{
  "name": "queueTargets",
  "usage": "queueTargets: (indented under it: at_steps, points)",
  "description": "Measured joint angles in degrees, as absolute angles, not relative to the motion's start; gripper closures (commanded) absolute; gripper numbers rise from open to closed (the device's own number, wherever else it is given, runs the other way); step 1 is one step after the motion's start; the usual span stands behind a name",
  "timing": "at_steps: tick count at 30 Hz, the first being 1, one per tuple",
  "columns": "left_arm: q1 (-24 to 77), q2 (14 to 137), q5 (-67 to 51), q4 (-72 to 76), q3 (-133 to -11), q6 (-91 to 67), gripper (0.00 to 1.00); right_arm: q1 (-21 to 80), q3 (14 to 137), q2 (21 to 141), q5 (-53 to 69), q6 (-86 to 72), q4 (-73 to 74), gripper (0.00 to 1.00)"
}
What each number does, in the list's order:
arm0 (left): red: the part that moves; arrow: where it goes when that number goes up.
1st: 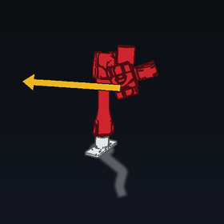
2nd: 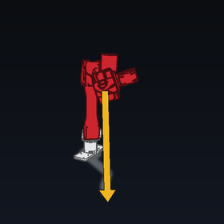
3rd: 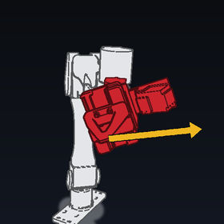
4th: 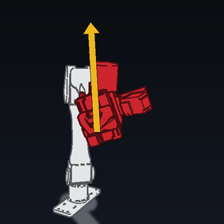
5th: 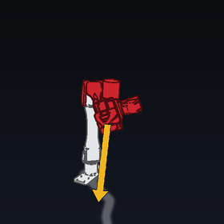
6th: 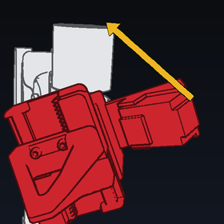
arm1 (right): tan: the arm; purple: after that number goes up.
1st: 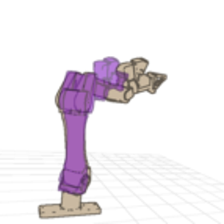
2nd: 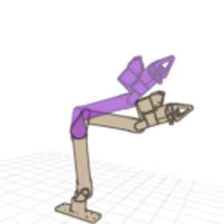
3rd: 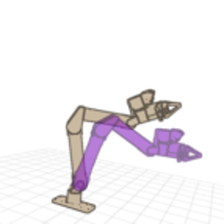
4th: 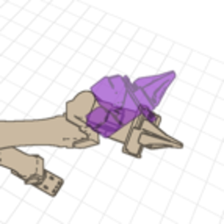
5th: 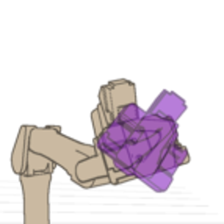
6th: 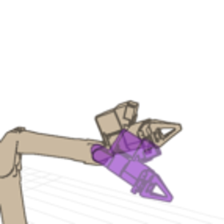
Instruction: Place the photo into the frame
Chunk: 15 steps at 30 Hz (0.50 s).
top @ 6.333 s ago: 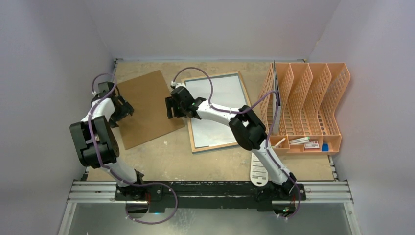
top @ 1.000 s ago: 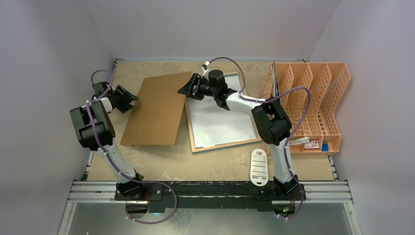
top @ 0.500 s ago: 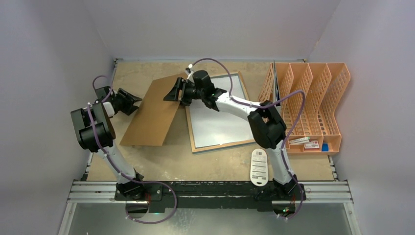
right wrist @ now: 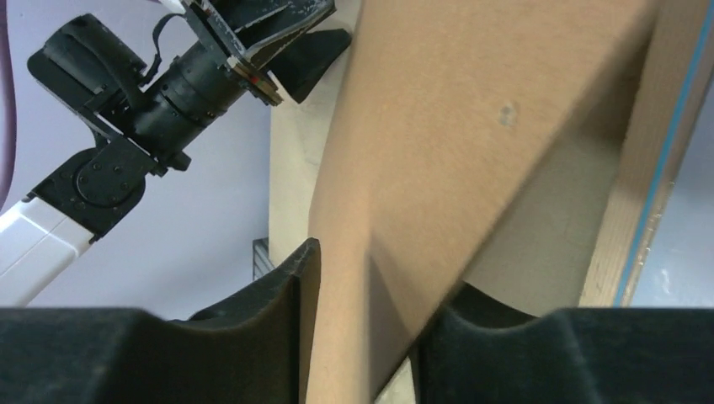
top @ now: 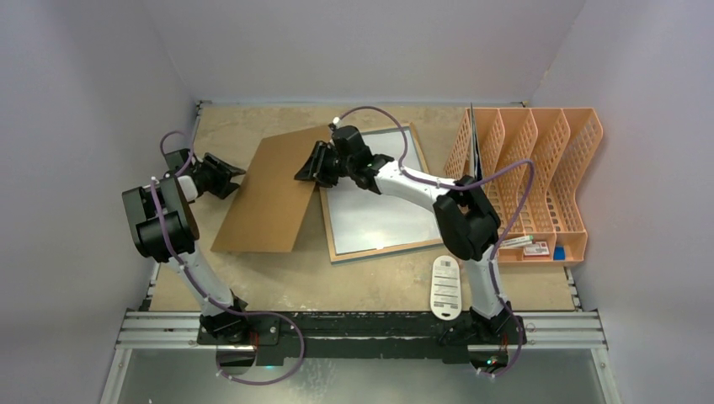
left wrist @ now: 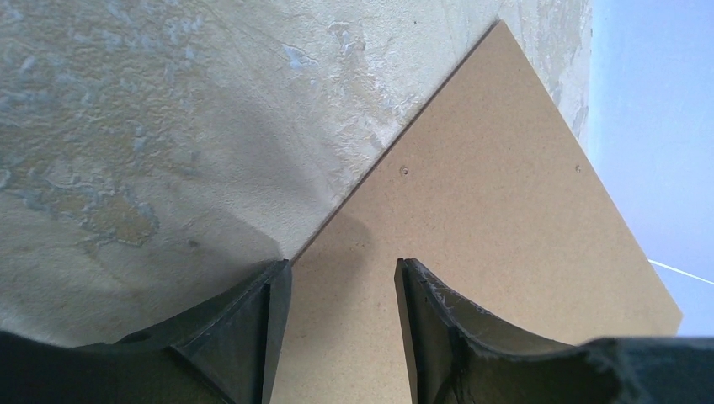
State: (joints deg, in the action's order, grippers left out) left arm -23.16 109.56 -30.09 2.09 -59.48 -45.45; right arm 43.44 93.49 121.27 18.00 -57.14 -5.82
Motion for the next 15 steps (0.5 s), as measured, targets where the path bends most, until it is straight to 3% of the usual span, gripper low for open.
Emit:
queueTargets:
  at_steps: [6, 15]
  points:
    - [-23.09, 109.45, -30.24, 1.56, -59.48, -45.43, 0.48, 43.46, 92.77, 118.50, 14.37, -58.30, -4.32, 1.00]
    - [-22.81, 107.59, -29.43, -3.31, -59.92, -42.96, 0.40, 43.24, 95.79, 118.34, 13.43, -58.17, 1.41, 1.00]
